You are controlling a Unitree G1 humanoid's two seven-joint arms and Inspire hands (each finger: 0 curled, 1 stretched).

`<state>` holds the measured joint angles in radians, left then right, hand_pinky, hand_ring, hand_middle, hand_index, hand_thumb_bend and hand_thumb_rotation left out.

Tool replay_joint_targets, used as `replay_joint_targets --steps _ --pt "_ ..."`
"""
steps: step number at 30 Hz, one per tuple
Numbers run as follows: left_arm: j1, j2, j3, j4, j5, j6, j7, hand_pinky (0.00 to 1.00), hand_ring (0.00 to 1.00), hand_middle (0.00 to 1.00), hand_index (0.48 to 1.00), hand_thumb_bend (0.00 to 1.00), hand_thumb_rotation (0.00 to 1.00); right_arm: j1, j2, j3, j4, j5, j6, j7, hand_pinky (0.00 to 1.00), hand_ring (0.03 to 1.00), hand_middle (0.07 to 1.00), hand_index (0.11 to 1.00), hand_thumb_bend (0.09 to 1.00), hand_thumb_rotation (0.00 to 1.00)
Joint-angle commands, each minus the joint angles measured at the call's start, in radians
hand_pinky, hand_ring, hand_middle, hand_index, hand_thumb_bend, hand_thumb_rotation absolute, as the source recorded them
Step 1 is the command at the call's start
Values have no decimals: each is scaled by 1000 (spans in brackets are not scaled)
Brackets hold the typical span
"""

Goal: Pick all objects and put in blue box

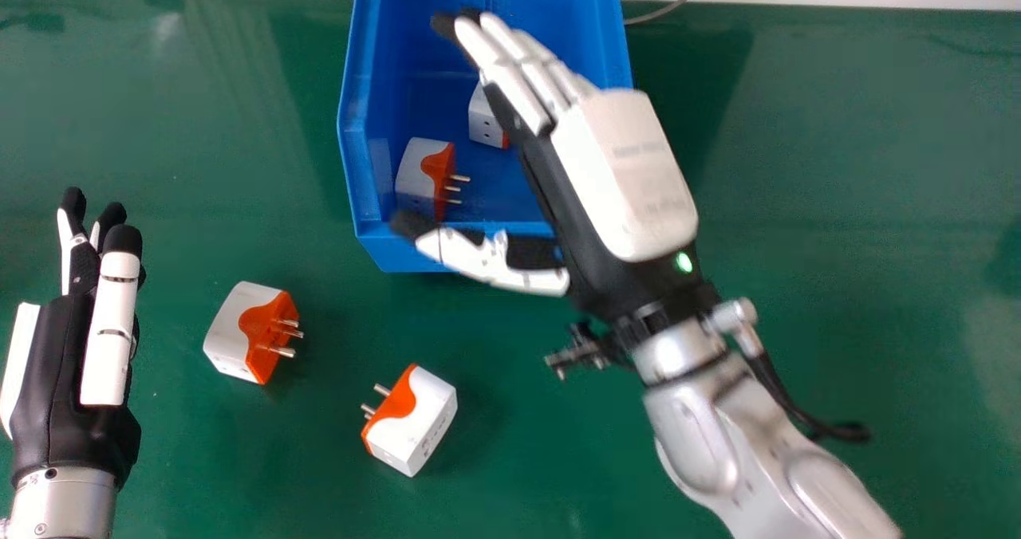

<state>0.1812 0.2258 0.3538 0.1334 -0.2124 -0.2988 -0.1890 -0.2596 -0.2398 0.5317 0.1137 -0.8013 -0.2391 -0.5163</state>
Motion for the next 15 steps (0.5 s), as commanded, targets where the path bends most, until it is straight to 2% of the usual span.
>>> replay_joint_targets --steps 1,5,7,13,15 --pt "8 -3 12 -23 -18 -13 0 1000 1000 1000 988 434 925 38 -29 -10 -55 2 -73 -2 672 824 877 860 397 703" --pt "12 -8 13 -22 -9 -27 2 1000 1000 1000 986 430 935 100 -93 -2 -61 -11 -161 35 652 803 846 825 421 751" --pt "15 -11 13 -30 -12 -21 3 1000 1000 1000 976 439 924 124 -119 3 -50 -21 -189 62 654 801 843 825 430 713" --pt "17 -9 13 -33 -16 -15 -4 1000 1000 1000 983 434 924 156 -152 20 -14 -90 -217 90 663 805 849 840 419 753" --pt "14 -6 13 -32 -13 -14 -3 1000 1000 1000 990 436 929 153 -153 33 12 -110 -230 91 656 800 843 828 405 739"
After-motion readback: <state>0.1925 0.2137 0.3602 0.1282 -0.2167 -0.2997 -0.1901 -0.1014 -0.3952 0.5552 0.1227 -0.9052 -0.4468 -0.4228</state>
